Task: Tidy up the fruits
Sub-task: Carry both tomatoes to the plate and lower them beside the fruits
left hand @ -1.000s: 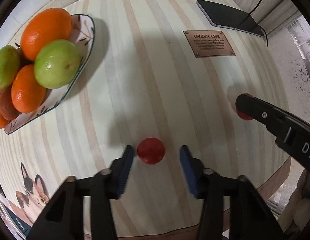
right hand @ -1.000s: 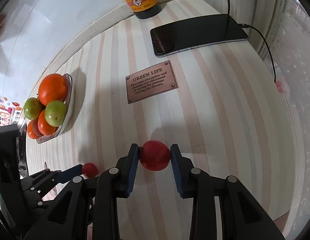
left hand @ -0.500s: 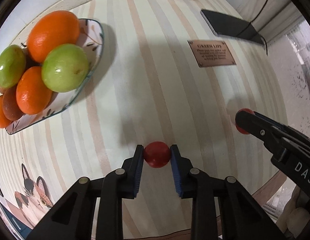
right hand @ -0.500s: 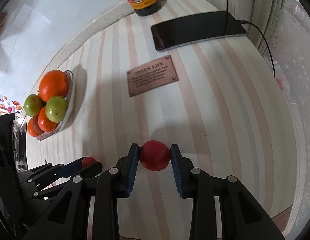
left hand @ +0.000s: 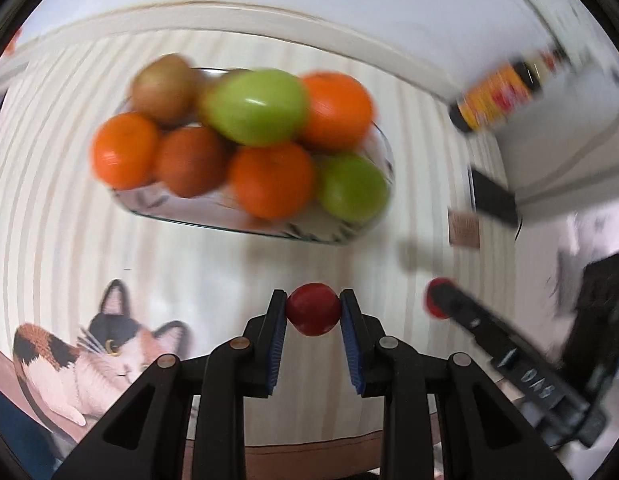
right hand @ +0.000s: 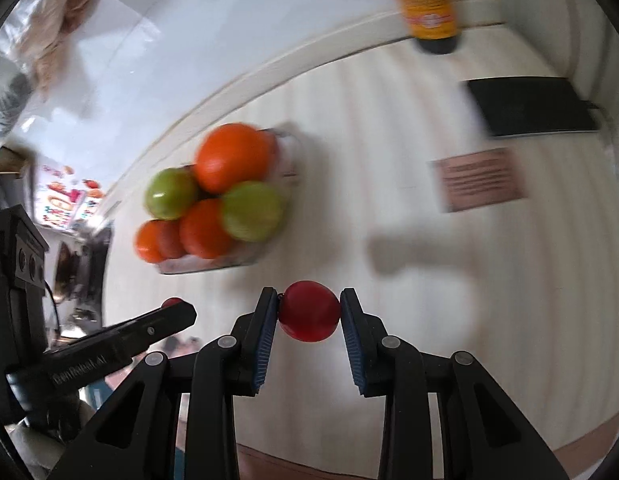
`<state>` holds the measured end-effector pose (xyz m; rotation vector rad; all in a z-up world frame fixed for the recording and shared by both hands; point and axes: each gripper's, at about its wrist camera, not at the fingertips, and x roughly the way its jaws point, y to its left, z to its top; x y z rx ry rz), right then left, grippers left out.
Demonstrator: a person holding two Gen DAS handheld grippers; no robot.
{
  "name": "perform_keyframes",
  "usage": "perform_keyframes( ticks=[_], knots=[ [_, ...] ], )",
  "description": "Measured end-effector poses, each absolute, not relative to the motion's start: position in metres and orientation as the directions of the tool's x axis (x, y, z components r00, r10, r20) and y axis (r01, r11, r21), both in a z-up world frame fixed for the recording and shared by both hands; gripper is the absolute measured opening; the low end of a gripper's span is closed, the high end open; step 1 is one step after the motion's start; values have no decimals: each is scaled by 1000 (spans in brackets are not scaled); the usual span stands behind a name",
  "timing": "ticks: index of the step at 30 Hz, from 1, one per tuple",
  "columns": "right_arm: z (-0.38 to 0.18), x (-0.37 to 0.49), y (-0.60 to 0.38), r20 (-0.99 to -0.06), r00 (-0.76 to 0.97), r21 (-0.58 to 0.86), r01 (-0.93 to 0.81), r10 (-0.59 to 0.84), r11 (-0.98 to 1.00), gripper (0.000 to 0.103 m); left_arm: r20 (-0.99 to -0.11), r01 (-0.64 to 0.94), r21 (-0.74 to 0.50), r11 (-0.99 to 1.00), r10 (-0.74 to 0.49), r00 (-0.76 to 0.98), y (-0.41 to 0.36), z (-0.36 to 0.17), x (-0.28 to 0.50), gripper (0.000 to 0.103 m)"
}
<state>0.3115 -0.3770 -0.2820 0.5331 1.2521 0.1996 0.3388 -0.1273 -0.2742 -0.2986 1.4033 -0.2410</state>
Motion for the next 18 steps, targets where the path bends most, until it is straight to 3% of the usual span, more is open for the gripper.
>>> perform_keyframes(
  ticks=[6,18],
  knots=[
    [-289,339,-319,-827,326,514,111,458,850,35,-904,-138,-410,901,-383,189,-82,-287,371,24],
    [-318,367,-273,-879,281,414,53,385,909,35,-890,-170,-449,877,-423,168,-70,-314,395,24]
  ],
)
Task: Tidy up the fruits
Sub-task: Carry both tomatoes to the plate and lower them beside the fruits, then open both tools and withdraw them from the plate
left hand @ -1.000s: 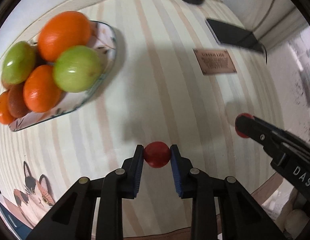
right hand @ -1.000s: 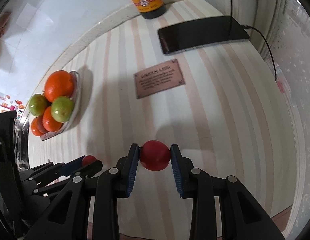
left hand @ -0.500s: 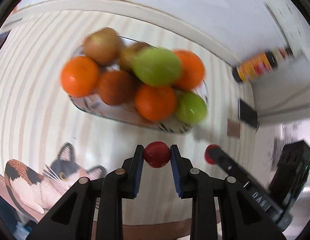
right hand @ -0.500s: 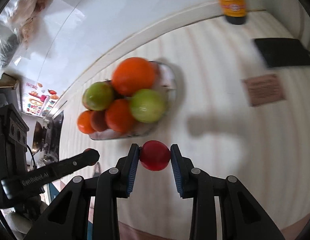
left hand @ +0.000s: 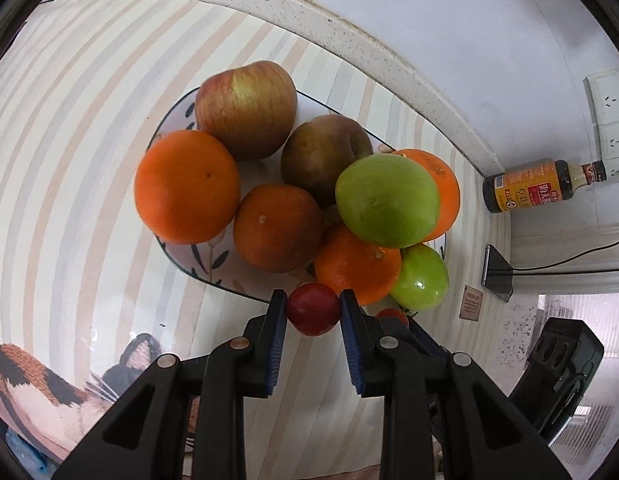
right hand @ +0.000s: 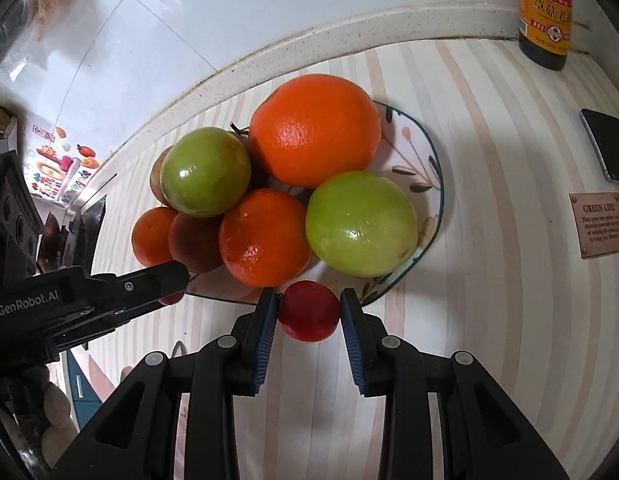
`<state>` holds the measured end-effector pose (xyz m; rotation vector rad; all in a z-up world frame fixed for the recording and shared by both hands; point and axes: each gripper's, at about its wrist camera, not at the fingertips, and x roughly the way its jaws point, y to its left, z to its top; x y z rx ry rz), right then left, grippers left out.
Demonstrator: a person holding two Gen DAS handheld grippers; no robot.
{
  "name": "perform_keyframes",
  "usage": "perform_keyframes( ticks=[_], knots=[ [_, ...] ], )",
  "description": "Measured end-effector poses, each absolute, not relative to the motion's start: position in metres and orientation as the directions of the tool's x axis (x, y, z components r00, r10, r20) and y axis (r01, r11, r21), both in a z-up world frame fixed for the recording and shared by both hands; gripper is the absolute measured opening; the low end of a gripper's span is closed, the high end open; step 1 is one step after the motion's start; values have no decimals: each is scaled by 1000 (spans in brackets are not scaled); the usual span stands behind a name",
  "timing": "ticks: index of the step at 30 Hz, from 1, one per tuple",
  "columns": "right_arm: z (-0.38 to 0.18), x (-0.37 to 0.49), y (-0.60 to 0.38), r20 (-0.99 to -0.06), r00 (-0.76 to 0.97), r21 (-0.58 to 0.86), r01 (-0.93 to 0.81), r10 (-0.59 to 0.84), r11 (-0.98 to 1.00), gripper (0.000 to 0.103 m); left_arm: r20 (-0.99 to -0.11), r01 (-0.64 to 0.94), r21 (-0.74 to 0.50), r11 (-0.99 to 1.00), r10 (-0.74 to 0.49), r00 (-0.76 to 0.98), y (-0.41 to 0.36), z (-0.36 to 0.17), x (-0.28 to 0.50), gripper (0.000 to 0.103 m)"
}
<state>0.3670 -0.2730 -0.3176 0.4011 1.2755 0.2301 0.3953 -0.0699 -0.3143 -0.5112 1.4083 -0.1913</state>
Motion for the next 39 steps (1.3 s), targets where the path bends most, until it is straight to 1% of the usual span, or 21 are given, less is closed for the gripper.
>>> perform_keyframes(
  ticks=[7,12,13,15,17,19,20,21,22,23,24,25,26,27,28,30,32,33,35,39],
  knots=[
    [-318,373,-266,-883,279,399,24,377,917,36,-899,-158,-428,890,-401,176,-74,-320,398,25],
    [-319,376,-267,-879,276,411,23,389,911,37,-917,-153,-389,908,-365,164,-77,-323,402,26],
    [-319,377,-267,-878,272,416,25,394,909,39,-921,-154,-378,913,-354,160,-78,-323,403,26],
    [-317,376,-269,-872,275,429,29,406,903,51,-924,-158,-372,915,-348,159,-78,-323,403,26],
    [-313,374,-272,-863,288,442,32,416,896,67,-924,-157,-369,916,-345,163,-78,-321,403,27],
    [-308,372,-273,-857,299,449,37,419,893,73,-929,-152,-356,922,-332,166,-79,-318,402,30],
    [-304,371,-275,-857,308,445,40,413,895,74,-929,-148,-354,924,-329,169,-80,-316,401,32],
    [-301,370,-275,-859,311,440,42,407,897,75,-931,-139,-346,928,-322,174,-80,-313,400,35],
    [-296,369,-276,-864,316,428,45,393,903,80,-934,-128,-333,934,-309,179,-81,-309,398,38],
    [-292,367,-279,-871,320,406,46,372,913,90,-940,-113,-307,945,-282,193,-82,-303,394,46],
    [-287,365,-279,-883,323,375,46,342,926,93,-944,-103,-285,953,-260,202,-81,-298,392,55],
    [-282,363,-279,-893,328,340,44,308,939,94,-948,-87,-254,963,-231,217,-81,-291,388,61],
    [-277,359,-280,-903,335,298,43,268,954,95,-950,-76,-233,970,-210,229,-81,-287,384,77],
    [-273,356,-281,-913,336,259,43,231,965,95,-954,-61,-194,979,-173,244,-81,-281,380,90],
    [-269,354,-282,-919,337,231,40,205,972,97,-956,-46,-143,989,-126,264,-80,-274,374,92],
    [-260,348,-285,-924,342,194,39,169,980,98,-955,-19,-71,997,-63,290,-80,-265,365,92],
    [-251,343,-286,-925,349,171,38,148,985,98,-949,-4,-23,1000,-21,313,-78,-258,357,93],
    [-247,341,-286,-926,352,157,39,134,987,99,-945,4,-7,1000,-8,327,-76,-253,352,96],
    [-238,333,-287,-925,363,141,48,115,989,100,-939,12,0,1000,-4,345,-69,-245,342,99],
    [-213,312,-279,-915,394,122,77,82,990,100,-926,46,-10,999,-27,377,-61,-223,320,99]
  ],
)
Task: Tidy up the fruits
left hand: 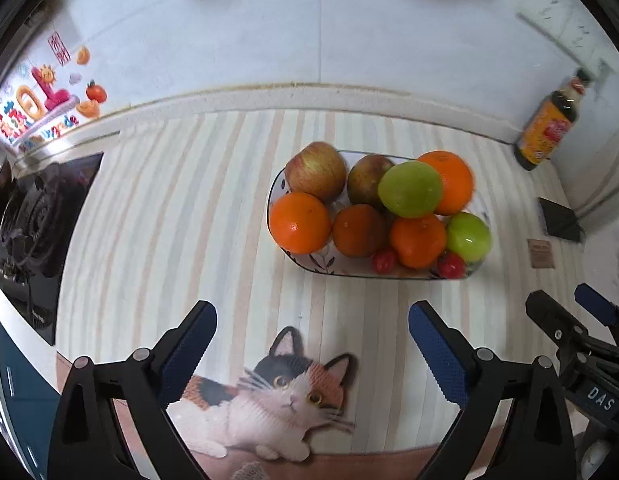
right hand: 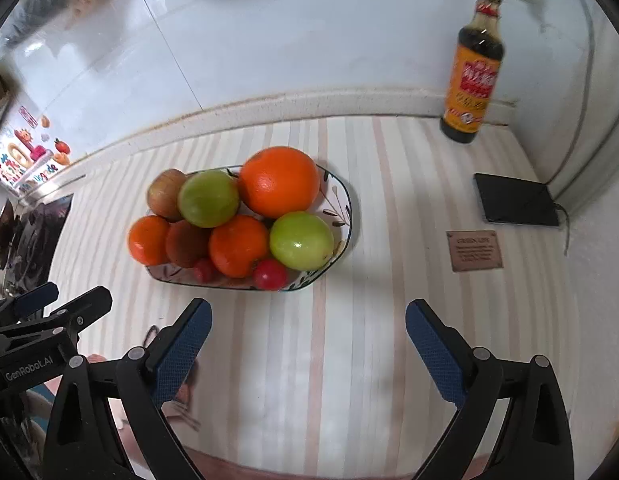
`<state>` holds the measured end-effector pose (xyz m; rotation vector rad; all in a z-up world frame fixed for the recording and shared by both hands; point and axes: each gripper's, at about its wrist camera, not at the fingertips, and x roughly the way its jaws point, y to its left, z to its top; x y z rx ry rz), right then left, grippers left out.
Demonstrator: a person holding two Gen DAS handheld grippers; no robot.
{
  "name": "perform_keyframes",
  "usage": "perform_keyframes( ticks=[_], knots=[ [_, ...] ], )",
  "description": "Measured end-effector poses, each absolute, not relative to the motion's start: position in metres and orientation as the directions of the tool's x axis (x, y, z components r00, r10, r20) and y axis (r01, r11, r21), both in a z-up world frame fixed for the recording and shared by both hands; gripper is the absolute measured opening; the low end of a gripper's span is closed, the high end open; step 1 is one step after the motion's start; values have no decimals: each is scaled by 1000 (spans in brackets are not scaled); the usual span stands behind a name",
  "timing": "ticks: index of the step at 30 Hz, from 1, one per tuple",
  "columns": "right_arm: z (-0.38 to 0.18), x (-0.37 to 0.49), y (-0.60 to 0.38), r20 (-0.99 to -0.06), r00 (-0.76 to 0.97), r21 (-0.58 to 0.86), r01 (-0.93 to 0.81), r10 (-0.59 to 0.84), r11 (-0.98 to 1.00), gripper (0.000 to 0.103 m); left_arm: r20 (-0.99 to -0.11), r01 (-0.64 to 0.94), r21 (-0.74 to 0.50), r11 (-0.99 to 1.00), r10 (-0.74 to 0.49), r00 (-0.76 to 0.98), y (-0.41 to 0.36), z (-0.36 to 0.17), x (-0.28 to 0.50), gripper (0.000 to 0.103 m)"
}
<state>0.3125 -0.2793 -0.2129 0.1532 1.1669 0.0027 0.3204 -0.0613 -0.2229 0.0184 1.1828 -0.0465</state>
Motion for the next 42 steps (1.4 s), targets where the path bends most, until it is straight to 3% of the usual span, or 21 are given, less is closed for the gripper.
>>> perform_keyframes(
  ticks=[21,42],
  knots=[
    [-24,107,-249,-774,633,82,107,-4,991,101,-793,111,-6,994,-72,605,-39,-75,135,99],
    [52,21,-239,-712,700,94,20,53,995,101,-738,79,-25,997,-72,671,-33,-27,69,99]
  ],
)
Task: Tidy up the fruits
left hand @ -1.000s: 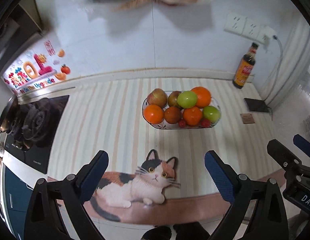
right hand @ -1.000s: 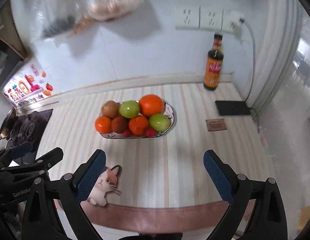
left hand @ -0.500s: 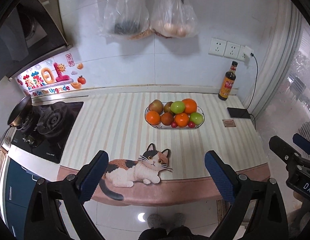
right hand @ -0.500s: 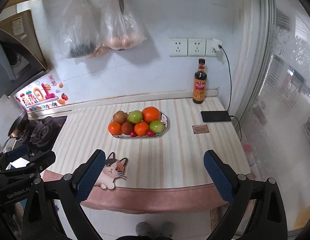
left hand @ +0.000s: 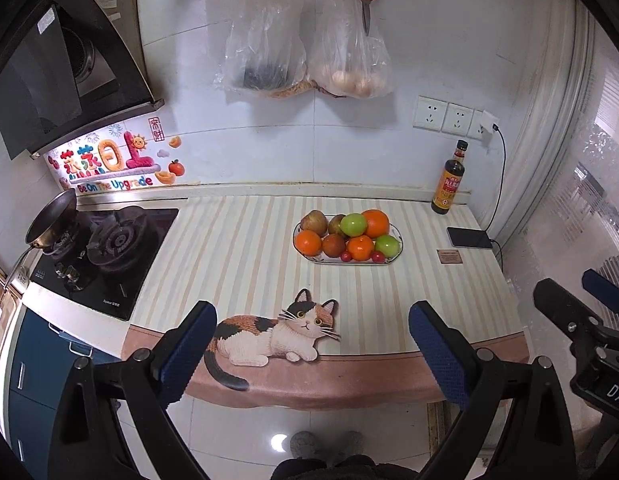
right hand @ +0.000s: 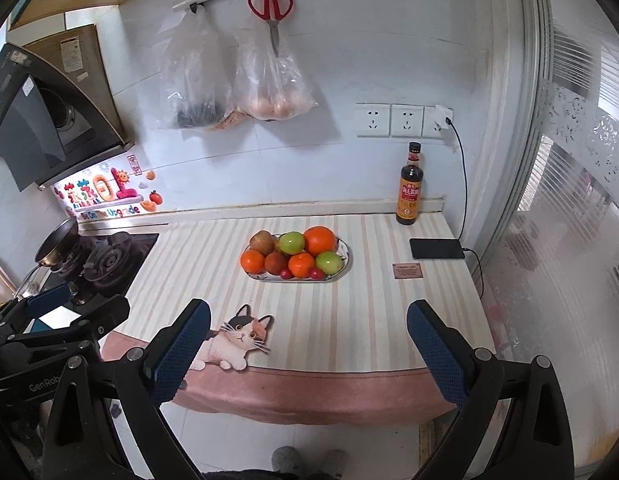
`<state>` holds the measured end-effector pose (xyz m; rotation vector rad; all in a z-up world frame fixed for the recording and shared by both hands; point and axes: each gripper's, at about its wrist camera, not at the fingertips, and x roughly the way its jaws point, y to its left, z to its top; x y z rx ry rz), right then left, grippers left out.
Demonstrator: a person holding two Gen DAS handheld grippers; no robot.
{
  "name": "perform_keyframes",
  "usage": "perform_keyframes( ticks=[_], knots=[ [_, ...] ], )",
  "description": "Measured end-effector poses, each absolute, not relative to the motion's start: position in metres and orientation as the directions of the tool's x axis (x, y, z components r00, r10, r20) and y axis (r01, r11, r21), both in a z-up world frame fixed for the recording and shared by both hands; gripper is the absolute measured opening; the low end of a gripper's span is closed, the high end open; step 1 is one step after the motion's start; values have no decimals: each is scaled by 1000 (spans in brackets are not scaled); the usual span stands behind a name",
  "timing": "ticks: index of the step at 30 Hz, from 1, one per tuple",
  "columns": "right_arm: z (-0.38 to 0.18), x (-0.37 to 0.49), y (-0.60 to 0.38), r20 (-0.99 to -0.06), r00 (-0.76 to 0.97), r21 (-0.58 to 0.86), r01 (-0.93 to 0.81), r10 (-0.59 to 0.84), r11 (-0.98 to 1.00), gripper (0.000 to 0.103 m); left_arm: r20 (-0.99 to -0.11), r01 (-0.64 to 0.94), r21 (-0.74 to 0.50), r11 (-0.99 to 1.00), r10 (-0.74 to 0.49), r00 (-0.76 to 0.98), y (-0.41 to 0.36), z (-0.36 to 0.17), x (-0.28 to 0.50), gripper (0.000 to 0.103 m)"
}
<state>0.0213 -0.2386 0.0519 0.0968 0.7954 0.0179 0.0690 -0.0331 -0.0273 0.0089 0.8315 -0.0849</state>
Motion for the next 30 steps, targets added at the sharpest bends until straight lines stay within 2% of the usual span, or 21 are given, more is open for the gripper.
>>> perform_keyframes(
  ticks=[9,11,30],
  knots=[
    [37,43,-239,-722,687,124,9,85,992,102,-754,55,-12,998,-45,656,-34,-40,86,99],
    [31,54,-239,-727,682,116,15,74,993,102,-763,55,1,998,-35,645,-35,-46,99,102],
    [-41,156,-242,-811,583,101,51,52,994,102,-812,-1,54,999,44,581,-32,-90,177,102]
  ],
)
